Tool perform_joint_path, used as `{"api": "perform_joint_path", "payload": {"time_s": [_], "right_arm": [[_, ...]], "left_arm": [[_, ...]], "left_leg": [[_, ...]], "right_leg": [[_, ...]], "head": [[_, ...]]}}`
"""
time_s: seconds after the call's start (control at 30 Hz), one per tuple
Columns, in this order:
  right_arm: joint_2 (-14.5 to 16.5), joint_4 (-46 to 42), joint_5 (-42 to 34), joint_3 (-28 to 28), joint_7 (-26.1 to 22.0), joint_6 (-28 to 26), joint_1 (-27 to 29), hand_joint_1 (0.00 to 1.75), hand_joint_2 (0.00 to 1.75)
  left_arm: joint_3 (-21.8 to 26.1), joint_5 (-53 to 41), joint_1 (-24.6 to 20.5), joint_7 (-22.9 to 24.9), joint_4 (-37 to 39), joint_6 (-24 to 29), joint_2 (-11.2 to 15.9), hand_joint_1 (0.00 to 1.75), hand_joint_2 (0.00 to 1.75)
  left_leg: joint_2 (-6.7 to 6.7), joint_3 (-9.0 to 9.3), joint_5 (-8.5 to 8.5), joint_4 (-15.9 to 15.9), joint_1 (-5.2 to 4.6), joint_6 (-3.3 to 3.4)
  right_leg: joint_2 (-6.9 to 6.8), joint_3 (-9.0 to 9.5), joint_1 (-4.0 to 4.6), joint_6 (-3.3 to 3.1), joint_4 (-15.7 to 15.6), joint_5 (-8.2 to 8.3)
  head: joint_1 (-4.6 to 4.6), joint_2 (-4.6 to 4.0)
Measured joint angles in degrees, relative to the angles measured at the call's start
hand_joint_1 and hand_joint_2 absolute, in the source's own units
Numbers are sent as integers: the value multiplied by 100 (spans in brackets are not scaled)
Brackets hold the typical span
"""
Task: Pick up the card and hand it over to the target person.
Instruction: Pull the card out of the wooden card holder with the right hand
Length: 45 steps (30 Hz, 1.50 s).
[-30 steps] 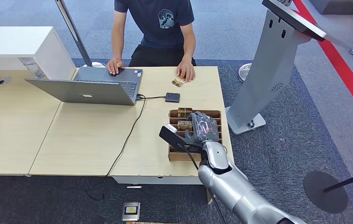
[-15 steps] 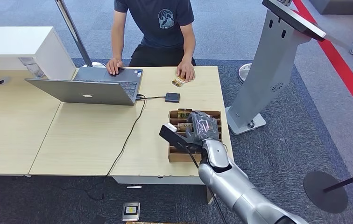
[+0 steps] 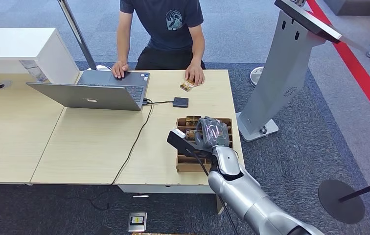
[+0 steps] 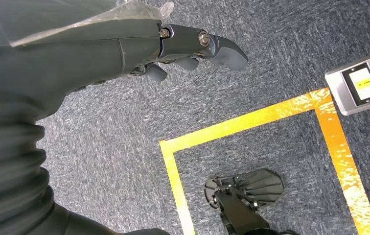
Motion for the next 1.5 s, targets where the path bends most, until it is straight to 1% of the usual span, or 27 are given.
{"api": "perform_joint_path", "payload": {"time_s": [0.1,0.17,0.3,0.33,0.37,0.5,0.7,0.87,1.03,1.1,1.27,1.33,1.37,1.43,1.5], "right_arm": [[-4,-5,-5,-5,-2,7,4,123,175],[-13,-21,-17,-15,-11,20,10,130,175],[-28,-114,-44,-47,-63,26,18,166,175],[-36,-159,-53,-56,-71,33,18,171,175],[-43,-201,-63,-65,-75,40,18,174,175],[-98,-439,-129,-113,-91,69,15,175,175],[-237,-1032,-332,-219,-167,82,3,175,175],[-436,-1829,-736,-285,-230,227,16,175,175],[-687,-2714,-970,-320,-146,327,-46,175,175],[-749,-2923,-1051,-328,-103,393,-71,175,175],[-866,-3360,-1042,-383,-137,176,-294,175,175],[-858,-3351,-1065,-409,-145,100,-449,175,175],[-817,-3208,-1074,-412,-205,16,-532,175,175],[-646,-2606,-1242,-434,-474,-173,-720,175,175],[-362,-1611,-1606,-500,-997,-441,-963,175,175]], "left_arm": [[-3,-2,-4,5,1,-4,3,0,175],[-6,-5,-7,12,4,-8,5,0,175],[-8,-5,-9,13,3,13,1,0,175],[-12,-9,-10,9,3,20,2,0,175],[-16,-13,-11,3,2,24,5,0,175],[-55,-61,-23,-11,4,114,13,0,175],[64,49,-11,-82,4,117,28,0,175],[93,85,15,-101,9,91,28,0,175],[127,124,42,-141,12,88,39,0,175],[133,132,48,-152,13,86,43,0,175],[158,154,47,-196,15,91,47,0,175],[141,138,30,-196,18,81,43,0,175],[128,126,17,-191,20,75,39,0,175],[93,96,-21,-174,22,58,33,0,175],[36,49,-73,-158,24,26,27,0,175]], "left_leg": [[0,-1,1,0,0,0],[0,-2,2,-1,0,0],[-2,-3,1,0,0,0],[-2,-3,1,1,1,0],[-1,-3,1,1,0,0],[-1,-7,2,2,0,0],[0,-10,0,7,0,0],[1,-12,-1,10,0,0],[-3,-21,0,14,-1,1],[-3,-21,-1,15,-1,0],[-2,-26,1,17,-1,0],[0,-25,-1,19,-2,0],[1,-22,-2,19,-2,0],[2,-21,0,17,-2,0],[5,-16,2,12,-2,0]], "right_leg": [[0,-1,0,0,0,1],[0,-2,0,0,-1,2],[-2,-2,1,0,-1,1],[-2,-2,1,0,0,1],[-1,-2,1,0,0,1],[-1,-6,1,0,1,2],[-1,-11,0,-2,6,2],[-1,-12,0,-2,8,0],[-4,-19,0,-2,10,0],[-4,-19,0,-2,12,0],[-3,-25,-1,-2,14,2],[-1,-26,-1,-2,17,1],[-1,-23,-1,-3,17,0],[1,-23,-2,-3,16,2],[4,-19,-2,-3,11,5]], "head": [[0,0],[0,0],[0,0],[0,0],[0,0],[0,0],[0,0],[0,0],[0,0],[0,0],[0,0],[0,0],[0,0],[0,0],[0,0]]}}
